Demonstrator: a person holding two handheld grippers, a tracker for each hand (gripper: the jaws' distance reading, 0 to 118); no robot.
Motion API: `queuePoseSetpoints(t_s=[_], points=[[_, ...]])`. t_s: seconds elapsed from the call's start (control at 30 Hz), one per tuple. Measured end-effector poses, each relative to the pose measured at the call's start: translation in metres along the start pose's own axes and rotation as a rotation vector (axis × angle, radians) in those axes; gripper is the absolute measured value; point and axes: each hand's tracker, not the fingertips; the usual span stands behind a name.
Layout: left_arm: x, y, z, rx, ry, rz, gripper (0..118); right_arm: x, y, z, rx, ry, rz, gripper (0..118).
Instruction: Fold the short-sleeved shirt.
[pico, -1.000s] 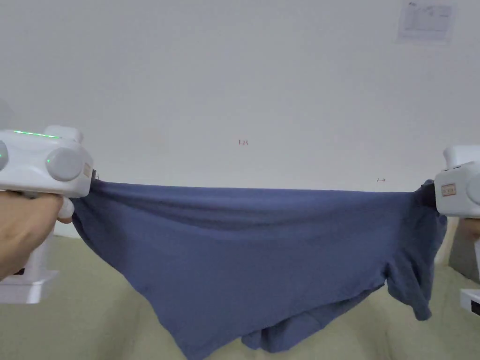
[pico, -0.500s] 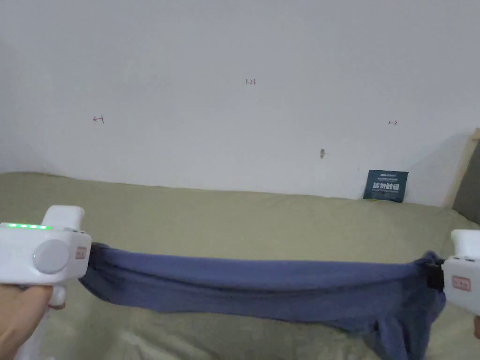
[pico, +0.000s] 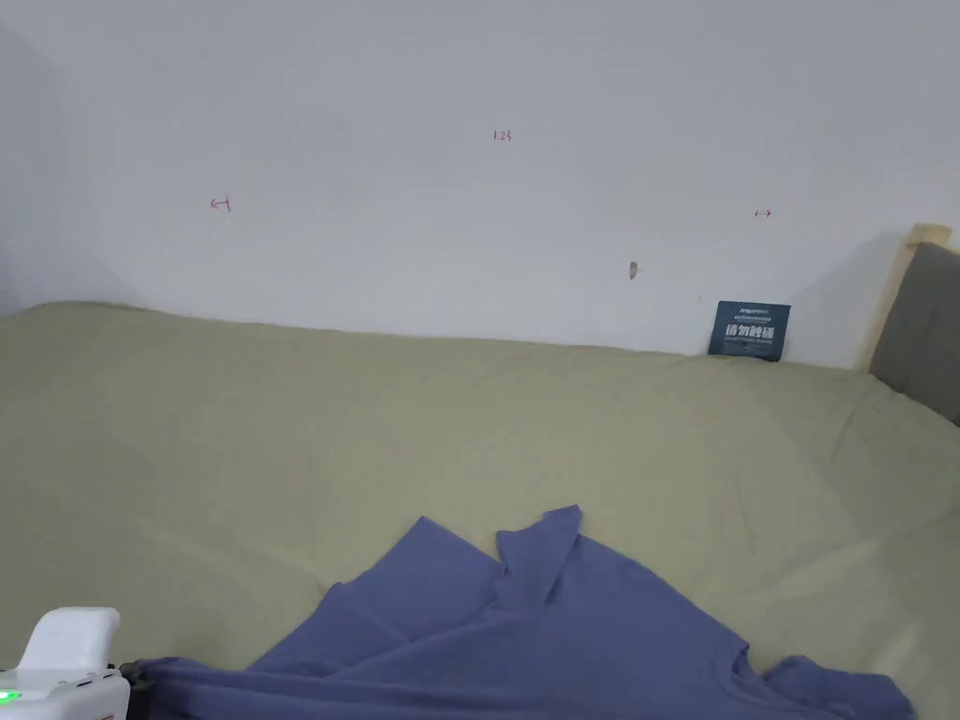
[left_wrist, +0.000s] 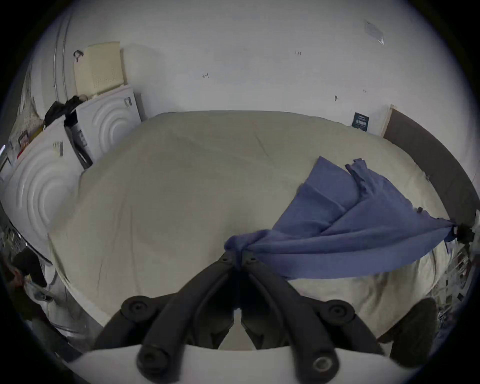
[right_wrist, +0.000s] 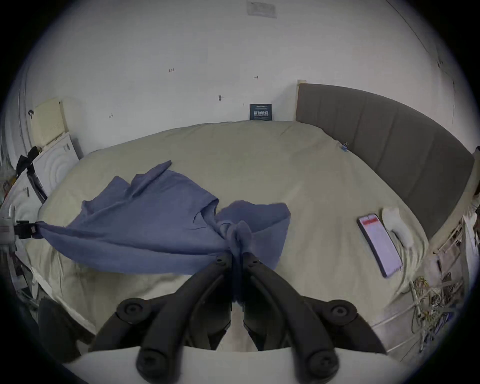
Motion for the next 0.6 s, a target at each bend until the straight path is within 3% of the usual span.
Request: queuePoseSetpoints(t_s=[0.2, 0.23, 0.27, 0.3, 0.33, 0.37, 0.43, 0.53, 0.6], points=[[0.000, -0.025, 0.003, -0.047, -0.034, 0.026, 1, 0.001, -0.019, 0.001, -0.019, 0.009, 0.002, 10], [0.000, -0.026, 0.002, -0.048, -0.044, 0.043, 2, 0.001, -0.020, -0.002, -0.028, 0.013, 0.000, 18], [-0.001, -0.026, 0.001, -0.046, -0.054, 0.061, 7, -0.001, -0.020, -0.004, -0.039, 0.023, -0.009, 38], [-0.002, -0.026, 0.000, -0.045, -0.063, 0.067, 23, -0.003, -0.020, -0.004, -0.036, 0.012, -0.011, 65], [0.001, -0.027, 0.002, -0.046, -0.064, 0.066, 79, -0.002, -0.020, -0.005, -0.036, 0.005, -0.015, 76], [0.001, -0.028, 0.001, -0.030, -0.058, 0.065, 115, 0.000, -0.020, -0.005, -0.040, -0.008, -0.023, 76], [0.004, -0.029, 0.003, -0.001, -0.007, 0.041, 116, -0.003, -0.014, 0.000, 0.007, -0.046, -0.040, 76], [0.014, -0.027, 0.010, 0.060, -0.042, 0.051, 116, -0.014, -0.003, 0.012, 0.057, -0.027, -0.067, 76], [0.025, -0.018, 0.031, 0.121, -0.055, 0.057, 116, -0.030, 0.004, 0.023, 0.101, -0.028, -0.031, 76]])
